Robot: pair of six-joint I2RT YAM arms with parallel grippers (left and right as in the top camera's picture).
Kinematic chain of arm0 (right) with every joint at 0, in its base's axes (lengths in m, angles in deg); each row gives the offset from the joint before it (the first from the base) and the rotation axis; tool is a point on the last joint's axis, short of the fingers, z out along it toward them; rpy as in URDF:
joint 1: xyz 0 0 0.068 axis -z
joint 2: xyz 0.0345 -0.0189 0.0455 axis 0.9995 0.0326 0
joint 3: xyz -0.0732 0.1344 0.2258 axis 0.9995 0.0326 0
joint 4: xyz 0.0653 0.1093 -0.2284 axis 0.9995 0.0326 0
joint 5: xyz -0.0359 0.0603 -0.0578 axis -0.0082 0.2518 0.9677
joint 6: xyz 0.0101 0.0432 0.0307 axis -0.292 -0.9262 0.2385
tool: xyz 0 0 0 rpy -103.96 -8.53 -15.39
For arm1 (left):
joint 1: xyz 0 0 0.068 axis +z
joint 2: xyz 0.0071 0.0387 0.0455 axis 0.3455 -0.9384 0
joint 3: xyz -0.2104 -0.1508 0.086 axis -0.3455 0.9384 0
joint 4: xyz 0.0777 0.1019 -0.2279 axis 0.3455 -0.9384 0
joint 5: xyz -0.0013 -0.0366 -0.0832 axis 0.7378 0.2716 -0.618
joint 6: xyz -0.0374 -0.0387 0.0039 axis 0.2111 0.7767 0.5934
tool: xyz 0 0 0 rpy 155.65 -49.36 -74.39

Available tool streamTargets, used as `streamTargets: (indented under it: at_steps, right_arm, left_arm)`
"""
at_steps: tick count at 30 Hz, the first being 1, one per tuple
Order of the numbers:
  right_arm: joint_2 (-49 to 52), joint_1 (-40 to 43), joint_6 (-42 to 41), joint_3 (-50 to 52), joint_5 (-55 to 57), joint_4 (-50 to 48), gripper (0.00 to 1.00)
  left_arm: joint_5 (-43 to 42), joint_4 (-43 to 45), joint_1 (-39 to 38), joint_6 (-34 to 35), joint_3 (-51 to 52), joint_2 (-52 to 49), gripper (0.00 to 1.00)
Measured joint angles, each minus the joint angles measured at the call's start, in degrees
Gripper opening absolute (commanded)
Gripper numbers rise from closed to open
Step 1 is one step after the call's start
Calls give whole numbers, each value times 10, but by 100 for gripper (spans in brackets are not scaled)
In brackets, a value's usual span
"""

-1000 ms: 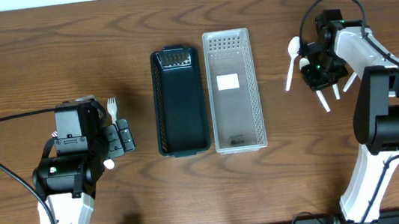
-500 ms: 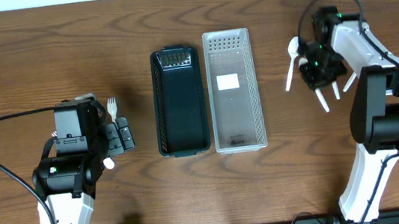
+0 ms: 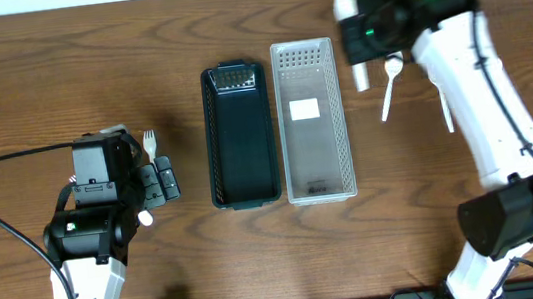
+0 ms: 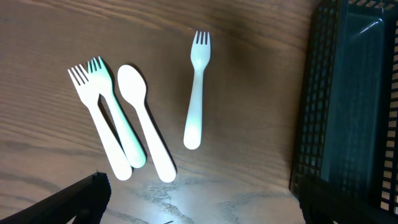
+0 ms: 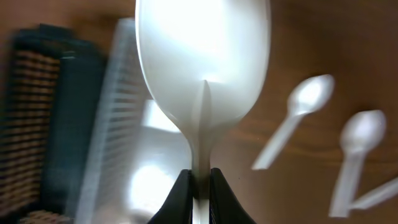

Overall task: Pack container
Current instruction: 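Carry the spoon with right gripper into the white basket and release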

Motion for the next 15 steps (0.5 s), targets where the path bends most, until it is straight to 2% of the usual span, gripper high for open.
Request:
streamTargets:
  at_steps: [8,15]
  right_arm:
    - [67,-96,-198,5,51,-11,1]
    - [158,-101,-259,9,79,16,1]
  left_arm:
    - [0,0,0,0,0,0,98]
    - [0,0,0,0,0,0,98]
